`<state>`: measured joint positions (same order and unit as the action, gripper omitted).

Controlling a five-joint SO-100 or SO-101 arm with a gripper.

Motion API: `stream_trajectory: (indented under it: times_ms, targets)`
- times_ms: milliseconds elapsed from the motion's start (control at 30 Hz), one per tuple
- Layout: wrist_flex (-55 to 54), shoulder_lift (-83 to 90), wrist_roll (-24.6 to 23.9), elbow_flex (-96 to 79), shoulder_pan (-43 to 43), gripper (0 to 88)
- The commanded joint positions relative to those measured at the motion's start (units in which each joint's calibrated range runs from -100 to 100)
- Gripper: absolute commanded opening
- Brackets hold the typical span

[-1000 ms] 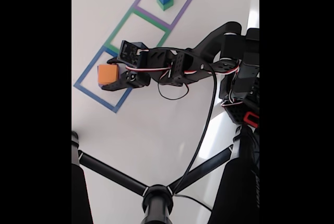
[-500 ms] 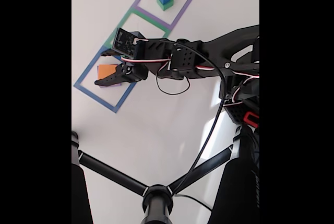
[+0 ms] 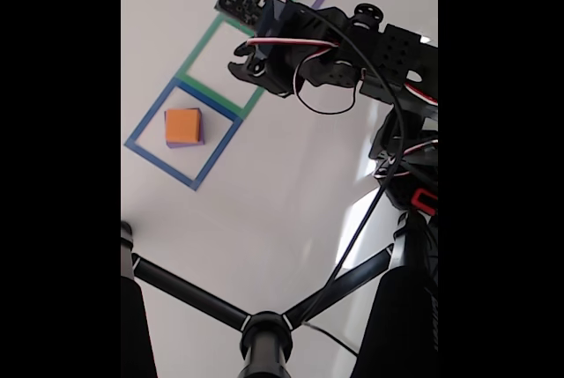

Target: Tower of hanoi

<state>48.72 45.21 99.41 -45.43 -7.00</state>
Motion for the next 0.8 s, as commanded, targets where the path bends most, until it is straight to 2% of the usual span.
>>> stream_trajectory:
  times_ms: [0, 133, 300, 767]
  targets:
    - [17.76, 2.07, 0.59, 16.89, 3.36, 0.1]
    - [29.58, 1.18, 0.59, 28.52, 6.81, 0.1]
    - [37.03, 1.02, 0.59, 36.70, 10.55, 0.1]
    - [35.17, 3.84, 0.59, 33.52, 20.42, 0.6]
